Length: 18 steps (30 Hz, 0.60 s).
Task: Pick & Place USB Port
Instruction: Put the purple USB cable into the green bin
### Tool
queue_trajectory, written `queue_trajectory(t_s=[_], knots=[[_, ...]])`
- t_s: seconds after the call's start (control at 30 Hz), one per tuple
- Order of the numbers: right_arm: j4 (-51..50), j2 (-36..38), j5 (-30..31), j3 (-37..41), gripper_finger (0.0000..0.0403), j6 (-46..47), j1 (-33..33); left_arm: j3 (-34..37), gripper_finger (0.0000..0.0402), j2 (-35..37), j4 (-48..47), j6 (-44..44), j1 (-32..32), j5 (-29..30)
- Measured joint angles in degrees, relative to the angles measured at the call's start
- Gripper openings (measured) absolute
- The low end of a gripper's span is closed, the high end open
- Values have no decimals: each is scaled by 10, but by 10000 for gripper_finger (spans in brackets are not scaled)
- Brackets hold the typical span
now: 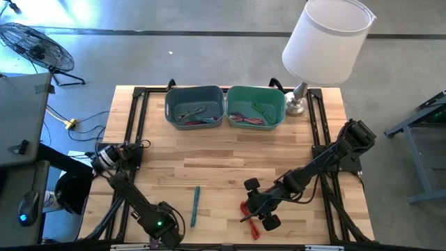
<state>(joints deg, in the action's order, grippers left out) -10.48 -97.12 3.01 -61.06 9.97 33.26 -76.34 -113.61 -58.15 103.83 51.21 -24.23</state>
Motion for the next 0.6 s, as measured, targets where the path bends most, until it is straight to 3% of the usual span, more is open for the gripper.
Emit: queue_trajectory(t_s=[0.37,0.6], knots=[[-25,0,-19,0,167,-15,1,-4,188,-7,18,4,-19,21],[-66,0,-55,0,167,-12,3,-6,185,-32,28,-3,-30,-3]])
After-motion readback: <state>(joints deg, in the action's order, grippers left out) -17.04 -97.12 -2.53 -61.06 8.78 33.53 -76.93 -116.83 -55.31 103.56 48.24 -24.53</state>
